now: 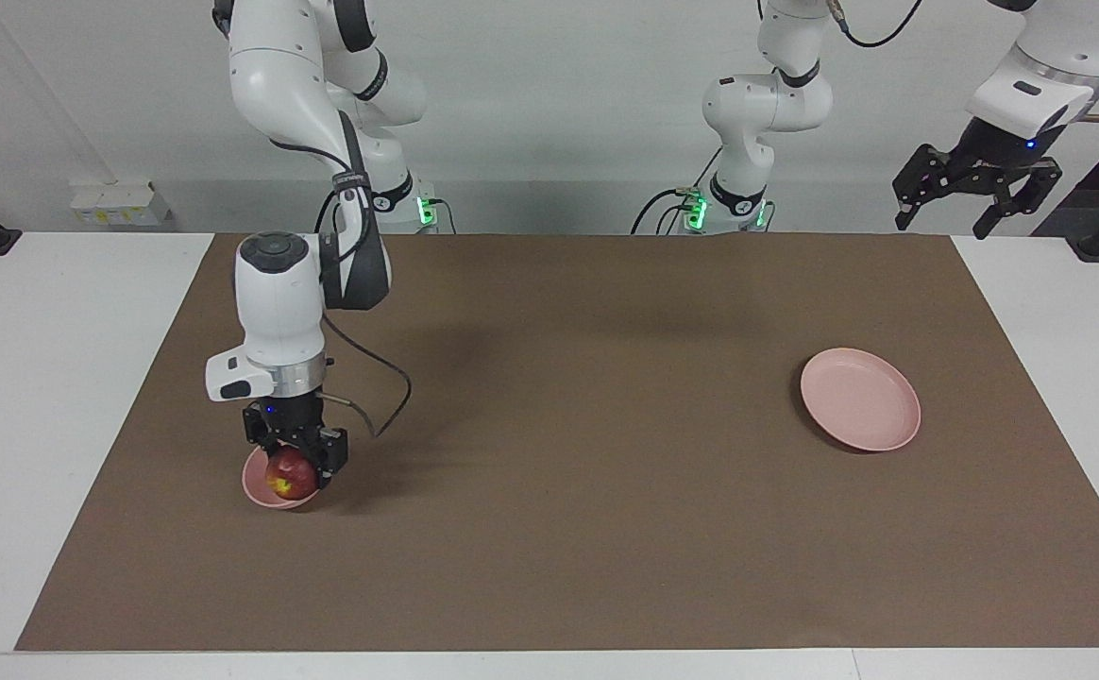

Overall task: Move apple from plate to bowl
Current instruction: 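Lower the apple into the small pink bowl and open the right gripper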

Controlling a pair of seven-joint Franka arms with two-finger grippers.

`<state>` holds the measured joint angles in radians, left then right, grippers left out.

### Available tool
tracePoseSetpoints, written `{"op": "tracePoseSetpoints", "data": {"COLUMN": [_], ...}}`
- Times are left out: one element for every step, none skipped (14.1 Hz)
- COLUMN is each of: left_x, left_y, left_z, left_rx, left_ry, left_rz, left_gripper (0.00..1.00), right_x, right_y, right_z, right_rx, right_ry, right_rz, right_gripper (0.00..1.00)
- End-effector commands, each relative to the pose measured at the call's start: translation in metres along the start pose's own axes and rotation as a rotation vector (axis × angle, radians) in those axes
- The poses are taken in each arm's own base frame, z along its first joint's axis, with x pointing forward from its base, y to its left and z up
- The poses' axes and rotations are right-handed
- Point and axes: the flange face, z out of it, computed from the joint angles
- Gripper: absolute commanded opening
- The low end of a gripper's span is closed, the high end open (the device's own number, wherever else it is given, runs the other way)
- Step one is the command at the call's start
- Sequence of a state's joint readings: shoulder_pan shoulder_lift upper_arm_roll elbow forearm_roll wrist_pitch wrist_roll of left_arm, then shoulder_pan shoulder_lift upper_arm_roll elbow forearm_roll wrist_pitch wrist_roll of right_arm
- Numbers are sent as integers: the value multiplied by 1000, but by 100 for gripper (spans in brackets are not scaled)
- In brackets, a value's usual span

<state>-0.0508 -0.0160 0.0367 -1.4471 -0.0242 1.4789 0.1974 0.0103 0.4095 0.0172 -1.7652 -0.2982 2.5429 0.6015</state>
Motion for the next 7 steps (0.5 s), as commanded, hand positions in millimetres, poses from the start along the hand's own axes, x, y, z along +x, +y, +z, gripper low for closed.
{"op": "tracePoseSetpoints", "data": {"left_x": [-1,-1,-2,-2,-2,-2,-2], "left_y": [-2,-3,-4,-3,-3,-3,-3], "left_z": [-1,-1,-1,-1,-1,-1,-1], "left_rx": [6,6,7,7,7,7,7], "left_ry": [-18,-18,-19,-20,-20,-22,-22], "left_rz": [-7,-10,-11,-13,-19,-19,-18], "left_gripper": [100,100,100,100,100,100,100], "right_x": [-3,-10,-15,-20,-26,-28,-29], "right_y": [16,21,26,29,32,33,33], "right_z": [14,16,20,19,22,25,28], "right_rx": [-7,-13,-20,-24,-28,-30,-27], "right_ry": [1,-14,-27,-37,-49,-53,-55], "right_rz": [-20,-15,-8,3,12,12,13], "right_gripper": [0,0,0,0,0,0,0]}}
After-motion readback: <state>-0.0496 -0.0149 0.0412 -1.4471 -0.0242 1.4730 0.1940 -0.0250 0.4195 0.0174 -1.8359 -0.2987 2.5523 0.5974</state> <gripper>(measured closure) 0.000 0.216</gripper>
